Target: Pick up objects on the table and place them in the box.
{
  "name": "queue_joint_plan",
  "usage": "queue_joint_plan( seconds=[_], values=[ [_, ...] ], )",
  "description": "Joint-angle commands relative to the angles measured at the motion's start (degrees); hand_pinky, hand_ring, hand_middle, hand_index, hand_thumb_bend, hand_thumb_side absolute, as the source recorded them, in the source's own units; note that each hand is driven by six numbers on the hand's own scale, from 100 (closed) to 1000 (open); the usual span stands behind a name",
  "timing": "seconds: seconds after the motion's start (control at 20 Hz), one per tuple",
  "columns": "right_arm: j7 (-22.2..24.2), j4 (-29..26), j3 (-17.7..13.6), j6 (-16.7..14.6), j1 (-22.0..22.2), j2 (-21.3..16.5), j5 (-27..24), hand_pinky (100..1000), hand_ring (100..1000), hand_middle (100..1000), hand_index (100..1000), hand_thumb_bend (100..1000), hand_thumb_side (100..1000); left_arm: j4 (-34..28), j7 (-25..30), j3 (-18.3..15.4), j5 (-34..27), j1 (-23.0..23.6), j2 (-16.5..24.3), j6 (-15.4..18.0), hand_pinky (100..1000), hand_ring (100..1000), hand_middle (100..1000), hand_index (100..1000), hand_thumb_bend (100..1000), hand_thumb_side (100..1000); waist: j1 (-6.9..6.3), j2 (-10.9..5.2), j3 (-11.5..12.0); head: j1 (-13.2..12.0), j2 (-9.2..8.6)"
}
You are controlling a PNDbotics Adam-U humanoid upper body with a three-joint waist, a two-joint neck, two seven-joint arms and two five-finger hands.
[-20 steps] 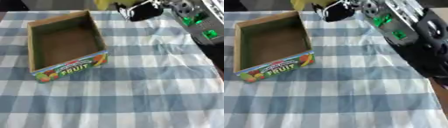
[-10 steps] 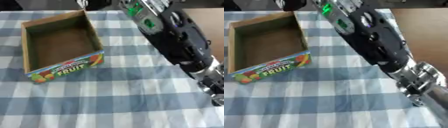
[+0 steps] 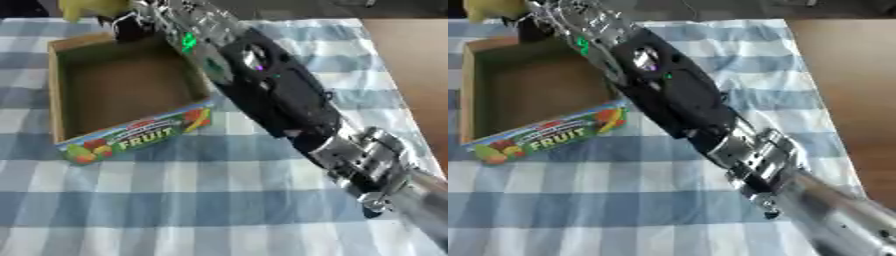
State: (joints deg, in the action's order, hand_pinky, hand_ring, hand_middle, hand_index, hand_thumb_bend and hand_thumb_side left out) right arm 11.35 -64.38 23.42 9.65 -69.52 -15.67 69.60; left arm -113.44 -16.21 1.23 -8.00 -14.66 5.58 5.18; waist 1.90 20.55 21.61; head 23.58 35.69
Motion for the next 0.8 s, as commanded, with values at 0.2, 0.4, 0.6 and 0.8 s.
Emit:
queue_joint_plan(
  seconds=[0.2, 0.4, 0.6, 0.8],
  values=[
    [-2.73, 6.76, -3.12, -0.15, 0.53, 3.21, 3.17, 793, 590, 239, 530, 100, 287, -1.15, 0.47, 0.31, -0.53, -0.73, 1.17, 0.04, 659, 646, 629, 892, 100, 717, -0.14, -0.9, 0.4, -0.32, -0.54],
    [-3.2, 8.26, -3.84, 0.4, 1.4, 4.15, 3.37, 791, 589, 240, 531, 100, 280, -1.15, 0.46, 0.28, -0.58, -0.77, 1.02, 0.03, 659, 646, 629, 891, 100, 717, -0.18, -0.87, 0.41, -0.81, -0.69],
    [-3.18, 8.63, -3.89, 0.43, 1.76, 4.56, 3.28, 789, 597, 255, 547, 100, 277, -1.15, 0.48, 0.3, -0.61, -0.78, 0.97, 0.02, 659, 647, 630, 891, 100, 717, -0.31, -0.82, 0.44, -0.81, -0.86],
    [-2.14, 8.35, -3.49, -0.15, 2.13, 5.04, 3.0, 792, 623, 313, 628, 100, 288, -1.15, 0.64, 0.42, -0.65, -0.82, 0.89, -0.03, 659, 647, 630, 891, 100, 717, -0.51, -0.71, 0.5, -0.73, -1.03]
  ],
)
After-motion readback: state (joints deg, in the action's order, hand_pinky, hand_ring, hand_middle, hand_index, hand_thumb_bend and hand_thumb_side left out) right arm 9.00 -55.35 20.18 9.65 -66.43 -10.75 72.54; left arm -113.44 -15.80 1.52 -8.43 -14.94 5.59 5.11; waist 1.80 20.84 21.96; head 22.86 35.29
